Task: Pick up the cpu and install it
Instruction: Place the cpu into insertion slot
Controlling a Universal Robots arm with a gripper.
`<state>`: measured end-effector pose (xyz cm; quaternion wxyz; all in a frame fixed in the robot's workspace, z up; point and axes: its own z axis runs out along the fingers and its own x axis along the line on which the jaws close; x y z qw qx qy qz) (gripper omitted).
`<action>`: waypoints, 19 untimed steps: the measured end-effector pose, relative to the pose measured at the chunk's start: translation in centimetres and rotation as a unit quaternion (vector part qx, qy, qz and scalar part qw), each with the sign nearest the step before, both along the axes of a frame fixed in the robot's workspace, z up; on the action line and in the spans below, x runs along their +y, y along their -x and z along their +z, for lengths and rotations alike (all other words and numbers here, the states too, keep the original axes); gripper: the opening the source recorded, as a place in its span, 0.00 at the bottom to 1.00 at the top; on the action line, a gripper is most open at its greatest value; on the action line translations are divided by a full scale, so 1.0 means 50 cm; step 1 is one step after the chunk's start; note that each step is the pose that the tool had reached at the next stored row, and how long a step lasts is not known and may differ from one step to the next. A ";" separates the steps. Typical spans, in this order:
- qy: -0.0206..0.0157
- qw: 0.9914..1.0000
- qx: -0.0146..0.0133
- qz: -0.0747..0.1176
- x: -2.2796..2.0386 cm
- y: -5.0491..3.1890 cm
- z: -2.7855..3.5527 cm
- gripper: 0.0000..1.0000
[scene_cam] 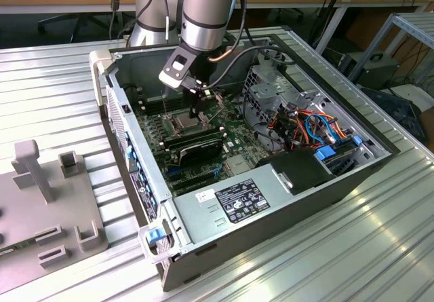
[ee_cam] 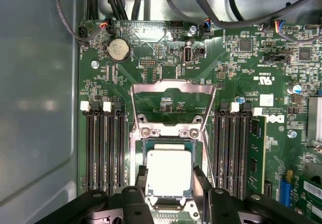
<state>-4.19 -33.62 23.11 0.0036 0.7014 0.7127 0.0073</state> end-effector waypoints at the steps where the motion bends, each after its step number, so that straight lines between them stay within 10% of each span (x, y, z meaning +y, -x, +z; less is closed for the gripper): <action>1: 0.000 1.000 0.000 0.000 0.0000 0.000 -0.004 0.48; 19: 0.000 1.000 0.000 0.000 0.0000 0.000 -0.008 0.40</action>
